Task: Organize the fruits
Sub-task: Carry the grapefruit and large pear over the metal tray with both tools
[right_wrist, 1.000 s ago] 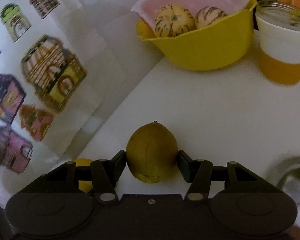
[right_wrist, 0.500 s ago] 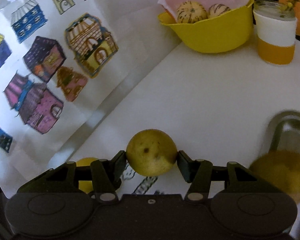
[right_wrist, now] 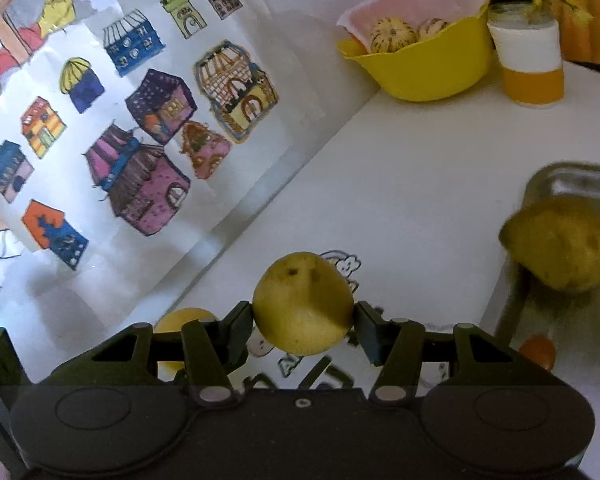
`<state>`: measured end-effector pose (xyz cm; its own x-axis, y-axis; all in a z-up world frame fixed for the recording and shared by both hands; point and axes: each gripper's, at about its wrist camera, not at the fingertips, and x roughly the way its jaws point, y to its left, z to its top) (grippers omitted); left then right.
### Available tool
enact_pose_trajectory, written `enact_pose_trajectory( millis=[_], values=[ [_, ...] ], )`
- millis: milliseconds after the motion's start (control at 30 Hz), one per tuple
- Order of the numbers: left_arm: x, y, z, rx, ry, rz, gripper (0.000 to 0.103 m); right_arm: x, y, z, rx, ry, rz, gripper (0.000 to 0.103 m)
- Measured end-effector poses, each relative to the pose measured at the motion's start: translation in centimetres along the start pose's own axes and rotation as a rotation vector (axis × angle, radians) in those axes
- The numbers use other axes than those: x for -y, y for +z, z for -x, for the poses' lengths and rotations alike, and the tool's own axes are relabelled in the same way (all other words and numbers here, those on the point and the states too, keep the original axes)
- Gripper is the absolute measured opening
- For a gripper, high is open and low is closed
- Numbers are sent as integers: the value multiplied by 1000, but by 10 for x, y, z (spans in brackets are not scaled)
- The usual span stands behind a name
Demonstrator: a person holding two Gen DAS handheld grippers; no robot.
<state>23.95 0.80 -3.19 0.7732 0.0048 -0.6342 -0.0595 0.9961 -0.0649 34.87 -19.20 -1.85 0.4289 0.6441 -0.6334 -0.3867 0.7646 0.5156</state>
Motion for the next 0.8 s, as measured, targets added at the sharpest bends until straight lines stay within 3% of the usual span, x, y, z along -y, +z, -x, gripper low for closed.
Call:
enact_pose_trajectory(
  millis=[367,800],
  values=[
    [-1,-3,8,4,-4,13,69,0,-27,7,-9,-34,18,57],
    [-3,-4,14,11,-1,21,69,6,-38,16,11,15,-37,56]
  ],
)
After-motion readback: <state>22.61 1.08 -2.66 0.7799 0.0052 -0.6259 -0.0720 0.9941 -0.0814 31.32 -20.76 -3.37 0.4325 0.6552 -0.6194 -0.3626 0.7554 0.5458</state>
